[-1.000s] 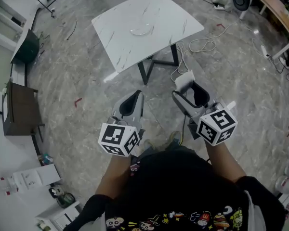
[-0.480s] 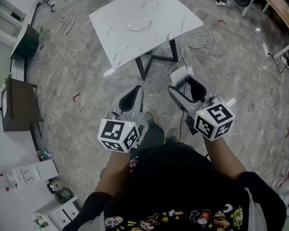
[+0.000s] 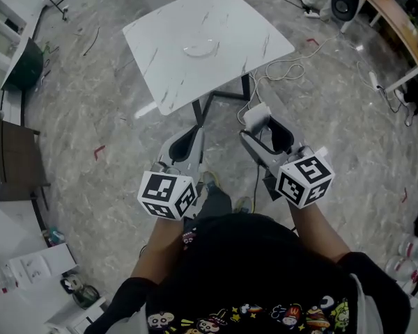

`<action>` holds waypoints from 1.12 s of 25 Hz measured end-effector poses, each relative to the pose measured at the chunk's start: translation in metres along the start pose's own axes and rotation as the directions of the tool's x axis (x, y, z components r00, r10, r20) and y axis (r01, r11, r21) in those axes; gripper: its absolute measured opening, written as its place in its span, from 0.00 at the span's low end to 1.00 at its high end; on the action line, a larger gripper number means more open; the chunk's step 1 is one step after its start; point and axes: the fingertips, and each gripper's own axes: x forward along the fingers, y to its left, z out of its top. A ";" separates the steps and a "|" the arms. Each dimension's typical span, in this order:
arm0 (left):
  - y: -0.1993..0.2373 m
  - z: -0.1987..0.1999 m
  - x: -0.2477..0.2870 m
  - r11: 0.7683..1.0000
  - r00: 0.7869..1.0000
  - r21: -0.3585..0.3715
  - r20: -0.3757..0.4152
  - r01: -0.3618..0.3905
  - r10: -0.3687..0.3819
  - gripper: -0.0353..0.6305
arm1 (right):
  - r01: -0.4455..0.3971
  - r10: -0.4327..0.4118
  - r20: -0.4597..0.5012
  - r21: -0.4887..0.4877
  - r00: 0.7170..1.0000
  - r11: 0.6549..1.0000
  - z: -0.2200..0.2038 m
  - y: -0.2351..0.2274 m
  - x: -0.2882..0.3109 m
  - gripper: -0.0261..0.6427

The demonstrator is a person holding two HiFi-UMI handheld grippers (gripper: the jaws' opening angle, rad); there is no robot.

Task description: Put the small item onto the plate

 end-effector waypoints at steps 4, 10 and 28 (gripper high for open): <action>0.038 0.012 0.015 1.000 1.000 -0.003 -0.002 0.026 -0.026 0.05 | 0.033 -0.033 -0.008 0.001 0.999 0.999 0.010 -0.001 0.037 0.53; 0.081 0.024 0.037 0.997 0.997 -0.011 -0.004 0.077 -0.077 0.05 | 0.089 -0.089 -0.017 0.011 0.996 0.996 0.019 -0.005 0.078 0.53; 0.130 0.039 0.060 0.992 0.992 0.000 -0.003 0.125 -0.125 0.05 | 0.133 -0.132 -0.023 0.009 0.991 0.991 0.028 0.000 0.133 0.53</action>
